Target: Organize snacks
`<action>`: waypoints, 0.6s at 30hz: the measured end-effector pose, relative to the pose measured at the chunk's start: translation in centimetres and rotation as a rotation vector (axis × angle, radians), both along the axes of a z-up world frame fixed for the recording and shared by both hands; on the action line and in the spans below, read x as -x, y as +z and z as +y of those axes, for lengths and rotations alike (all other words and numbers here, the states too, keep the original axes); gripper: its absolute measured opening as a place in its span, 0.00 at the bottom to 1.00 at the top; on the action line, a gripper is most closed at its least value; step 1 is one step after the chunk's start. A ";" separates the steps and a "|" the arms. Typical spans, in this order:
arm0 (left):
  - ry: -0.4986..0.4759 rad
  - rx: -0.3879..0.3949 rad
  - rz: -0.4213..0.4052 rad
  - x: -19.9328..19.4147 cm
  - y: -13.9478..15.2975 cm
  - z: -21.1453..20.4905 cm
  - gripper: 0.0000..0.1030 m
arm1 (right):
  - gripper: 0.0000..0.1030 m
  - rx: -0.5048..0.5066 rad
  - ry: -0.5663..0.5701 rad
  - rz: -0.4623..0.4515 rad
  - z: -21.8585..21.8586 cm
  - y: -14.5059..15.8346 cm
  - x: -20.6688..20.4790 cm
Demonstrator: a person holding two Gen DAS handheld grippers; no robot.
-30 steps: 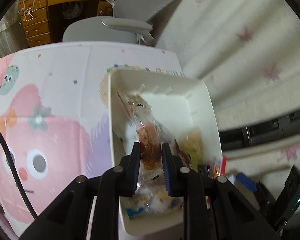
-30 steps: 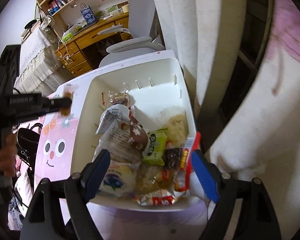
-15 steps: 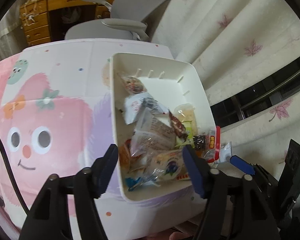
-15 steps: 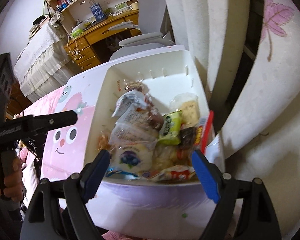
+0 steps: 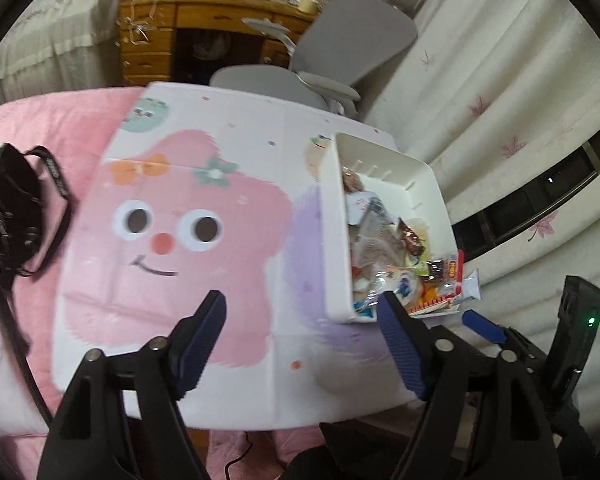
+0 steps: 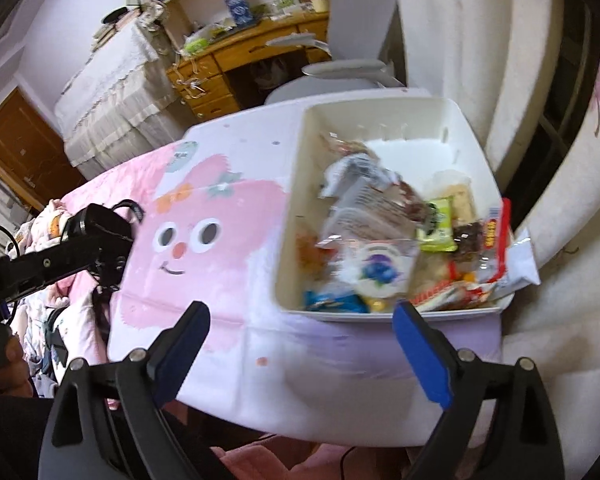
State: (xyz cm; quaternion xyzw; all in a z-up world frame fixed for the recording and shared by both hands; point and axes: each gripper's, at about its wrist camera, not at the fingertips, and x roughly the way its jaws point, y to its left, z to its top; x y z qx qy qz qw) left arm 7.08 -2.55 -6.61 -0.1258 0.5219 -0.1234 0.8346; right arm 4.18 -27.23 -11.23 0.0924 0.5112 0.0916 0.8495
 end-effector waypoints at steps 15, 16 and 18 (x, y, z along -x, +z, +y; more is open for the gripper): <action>-0.022 -0.070 -0.098 4.8 5.8 1.0 0.93 | 0.98 0.017 0.085 -0.028 5.4 8.0 4.3; -0.023 -0.076 -0.101 4.9 6.0 0.7 0.93 | 0.98 0.016 0.080 -0.018 5.2 8.1 4.4; -0.024 -0.111 -0.110 5.2 6.3 -0.1 0.94 | 0.99 -0.004 0.058 -0.005 4.6 8.5 5.1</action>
